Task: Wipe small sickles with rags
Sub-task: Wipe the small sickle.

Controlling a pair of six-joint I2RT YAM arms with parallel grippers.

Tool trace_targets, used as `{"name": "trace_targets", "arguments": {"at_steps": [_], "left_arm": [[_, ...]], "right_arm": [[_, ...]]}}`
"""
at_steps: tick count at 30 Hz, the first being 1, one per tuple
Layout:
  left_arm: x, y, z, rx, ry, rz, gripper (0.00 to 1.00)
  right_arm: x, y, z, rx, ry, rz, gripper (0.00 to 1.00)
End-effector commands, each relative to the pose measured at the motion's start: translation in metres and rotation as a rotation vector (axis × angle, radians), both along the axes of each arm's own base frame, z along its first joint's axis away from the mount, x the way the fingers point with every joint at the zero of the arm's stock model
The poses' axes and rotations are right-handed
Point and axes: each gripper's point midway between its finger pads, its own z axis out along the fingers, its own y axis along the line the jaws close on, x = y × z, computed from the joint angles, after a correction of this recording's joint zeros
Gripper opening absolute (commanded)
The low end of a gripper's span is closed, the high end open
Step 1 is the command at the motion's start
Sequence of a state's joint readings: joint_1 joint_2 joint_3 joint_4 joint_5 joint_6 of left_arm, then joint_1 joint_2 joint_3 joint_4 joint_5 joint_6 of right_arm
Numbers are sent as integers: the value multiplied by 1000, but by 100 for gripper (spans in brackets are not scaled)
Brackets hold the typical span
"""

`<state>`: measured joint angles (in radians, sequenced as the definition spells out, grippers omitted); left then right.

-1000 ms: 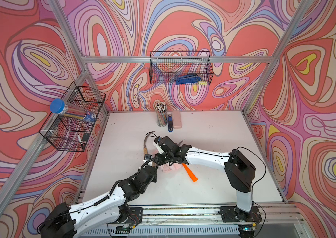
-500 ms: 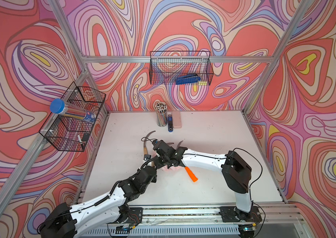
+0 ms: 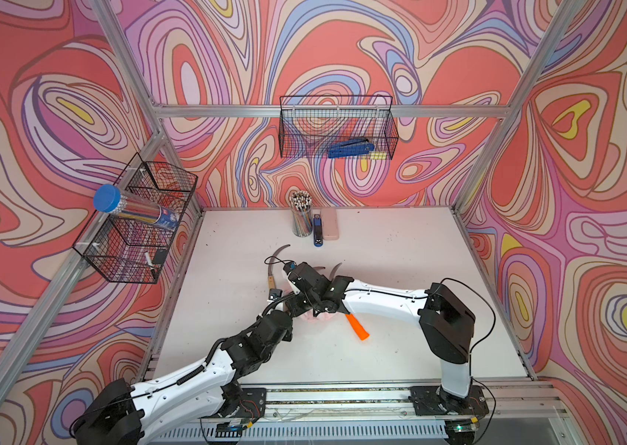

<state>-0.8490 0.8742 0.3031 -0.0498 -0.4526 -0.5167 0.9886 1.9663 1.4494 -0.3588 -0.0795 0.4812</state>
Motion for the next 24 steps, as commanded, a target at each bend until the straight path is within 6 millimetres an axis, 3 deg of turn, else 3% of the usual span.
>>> {"name": "trace_targets", "arguments": {"at_steps": [1, 8, 13, 16, 18, 24], "left_arm": [[5, -2, 14, -34, -40, 6, 0], [5, -2, 14, -35, -39, 6, 0], [7, 3, 18, -24, -60, 28, 0], [14, 9, 27, -1, -102, 68, 0], [17, 12, 33, 13, -136, 83, 0], [22, 10, 39, 40, -142, 79, 0]], "right_arm": [[29, -29, -33, -61, 81, -111, 0], [60, -60, -46, -114, 75, -200, 0], [67, -63, -32, -142, 28, -201, 0], [69, -61, 5, -104, -23, -188, 0], [70, -65, 42, -76, -68, -190, 0], [71, -98, 138, -34, -228, -284, 0]]}}
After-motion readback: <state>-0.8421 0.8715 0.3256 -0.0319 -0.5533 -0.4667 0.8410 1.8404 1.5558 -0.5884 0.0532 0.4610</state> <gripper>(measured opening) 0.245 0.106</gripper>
